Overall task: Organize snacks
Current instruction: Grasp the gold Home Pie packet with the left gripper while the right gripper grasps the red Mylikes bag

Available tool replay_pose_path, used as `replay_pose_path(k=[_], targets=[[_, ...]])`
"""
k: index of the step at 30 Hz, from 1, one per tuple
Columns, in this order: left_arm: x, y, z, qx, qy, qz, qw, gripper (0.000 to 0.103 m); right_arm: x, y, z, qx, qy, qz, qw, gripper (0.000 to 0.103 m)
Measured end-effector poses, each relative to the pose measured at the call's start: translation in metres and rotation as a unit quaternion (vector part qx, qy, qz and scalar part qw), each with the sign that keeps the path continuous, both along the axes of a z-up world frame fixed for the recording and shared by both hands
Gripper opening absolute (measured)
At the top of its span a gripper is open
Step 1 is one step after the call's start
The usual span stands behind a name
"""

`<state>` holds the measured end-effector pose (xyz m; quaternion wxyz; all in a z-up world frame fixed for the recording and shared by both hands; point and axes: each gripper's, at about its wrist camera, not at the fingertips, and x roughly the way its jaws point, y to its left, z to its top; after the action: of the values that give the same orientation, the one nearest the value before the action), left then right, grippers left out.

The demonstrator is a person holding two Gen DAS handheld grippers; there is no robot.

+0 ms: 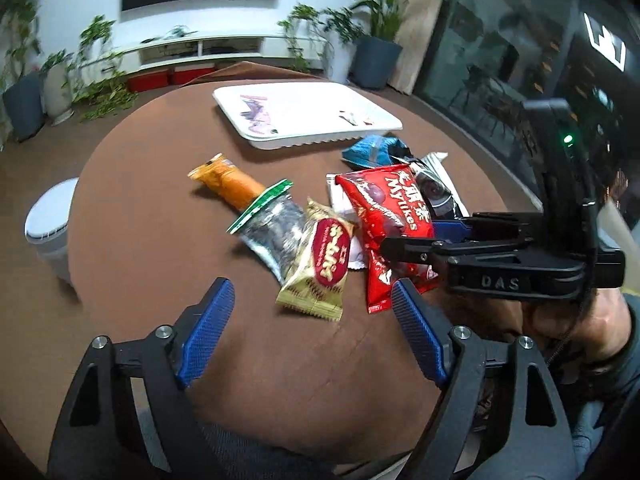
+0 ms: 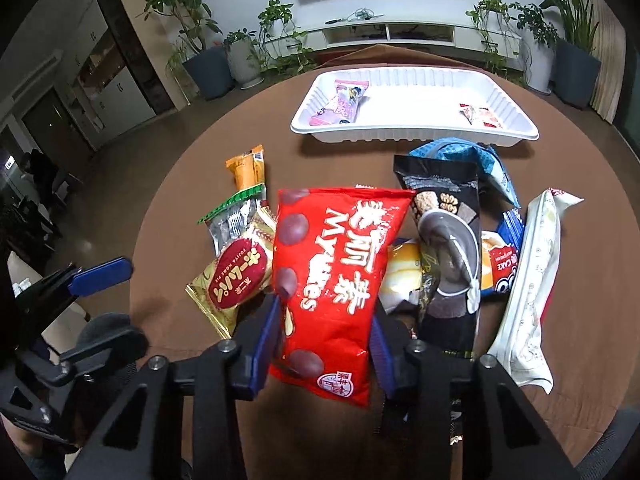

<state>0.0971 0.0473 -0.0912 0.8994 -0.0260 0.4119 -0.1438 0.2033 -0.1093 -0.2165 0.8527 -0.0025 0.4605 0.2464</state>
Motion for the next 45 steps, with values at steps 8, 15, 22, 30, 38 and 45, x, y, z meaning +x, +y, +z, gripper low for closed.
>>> replay_pose_path(k=[8, 15, 22, 30, 38, 45], targets=[[0.04, -0.029, -0.012, 0.068, 0.027, -0.053, 0.9959, 0.064, -0.001, -0.003, 0.001, 0.015, 0.007, 0.002, 1.0, 0.045], [0.06, -0.04, -0.031, 0.104, 0.055, -0.068, 0.9908, 0.06, -0.001, -0.006, 0.001, 0.021, 0.01, 0.005, 1.0, 0.043], [0.069, -0.037, -0.04, 0.113, 0.07, -0.058, 0.9894, 0.042, -0.001, -0.006, 0.001, 0.019, 0.008, 0.006, 1.0, 0.043], [0.07, -0.034, -0.041, 0.109, 0.069, -0.051, 0.9904, 0.03, -0.003, -0.005, 0.002, 0.014, 0.005, 0.01, 1.0, 0.041], [0.066, -0.026, -0.04, 0.079, 0.068, -0.043, 0.9936, 0.028, -0.003, -0.006, 0.002, 0.037, 0.013, 0.013, 0.999, 0.028], [0.058, -0.025, -0.034, 0.05, 0.05, -0.036, 0.9968, 0.027, -0.003, -0.012, 0.004, 0.062, 0.018, 0.007, 0.998, 0.025]])
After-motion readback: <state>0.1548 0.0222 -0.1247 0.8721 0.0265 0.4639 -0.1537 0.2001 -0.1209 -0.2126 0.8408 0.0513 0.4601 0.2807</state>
